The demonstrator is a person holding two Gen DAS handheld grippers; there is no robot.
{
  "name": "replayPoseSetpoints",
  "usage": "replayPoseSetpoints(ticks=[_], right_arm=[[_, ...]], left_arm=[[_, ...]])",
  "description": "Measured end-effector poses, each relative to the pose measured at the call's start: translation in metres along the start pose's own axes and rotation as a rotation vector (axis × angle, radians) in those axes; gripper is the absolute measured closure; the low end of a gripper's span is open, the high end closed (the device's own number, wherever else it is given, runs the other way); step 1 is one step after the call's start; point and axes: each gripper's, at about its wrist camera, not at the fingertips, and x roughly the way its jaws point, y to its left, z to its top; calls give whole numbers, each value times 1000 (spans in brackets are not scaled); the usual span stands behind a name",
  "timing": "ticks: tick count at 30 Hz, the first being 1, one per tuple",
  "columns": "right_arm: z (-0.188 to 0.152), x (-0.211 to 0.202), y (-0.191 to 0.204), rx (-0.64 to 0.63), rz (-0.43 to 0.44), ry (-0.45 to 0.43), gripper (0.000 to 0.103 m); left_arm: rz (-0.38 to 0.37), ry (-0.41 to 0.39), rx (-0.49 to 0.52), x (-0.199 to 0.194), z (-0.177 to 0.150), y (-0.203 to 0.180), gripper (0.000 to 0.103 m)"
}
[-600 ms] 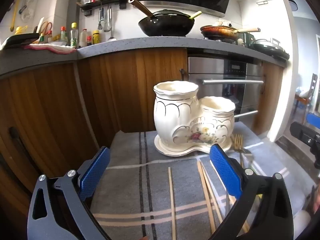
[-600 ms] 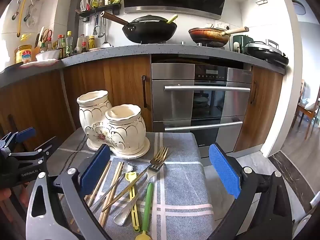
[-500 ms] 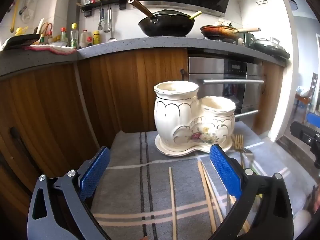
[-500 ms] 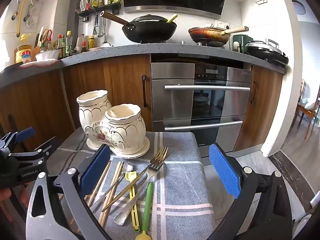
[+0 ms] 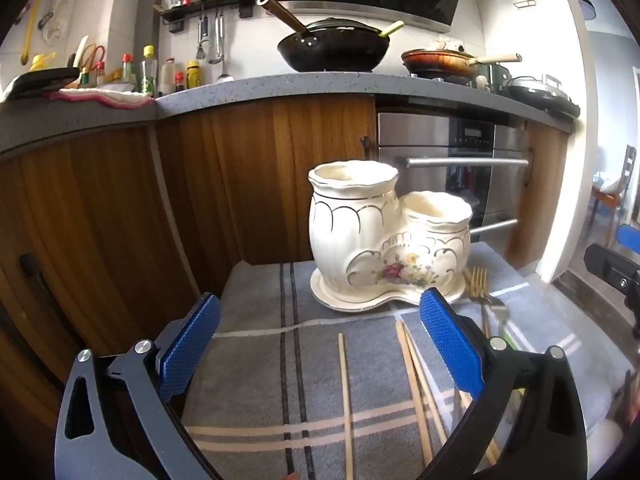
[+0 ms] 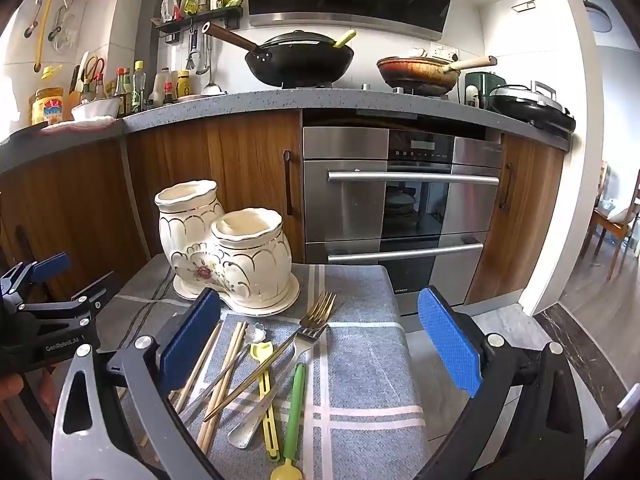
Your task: Organize utensils
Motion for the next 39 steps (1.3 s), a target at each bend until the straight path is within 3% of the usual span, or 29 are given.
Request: replayPoseSetpoints(ticks=[10,14,18,22,28,33,39], right_arm=[[8,-16,3,-31,-21,-24,5],[10,-15,-3,31,-9,-52,5],[8,-7,5,0,-3,-59,5],[7,-2,6,23,-14,-89,5],[-2,1,3,35,-29,-138,5],[-4,4,4,20,-10,-132,5],[-10,6,9,14,22,-118,5]], left_arm=[[46,-50,-4,-14,21,-3,4],[26,-66,-17,-20,30,1,4],[32,-99,10,-25,35,1,4],[-15,-110,-49,-17,29,7,4],[28,-131,-21,-6,17,6,4],[25,-108,-24,3,11,8,4],[10,-138,-15,-2,10,8,4]])
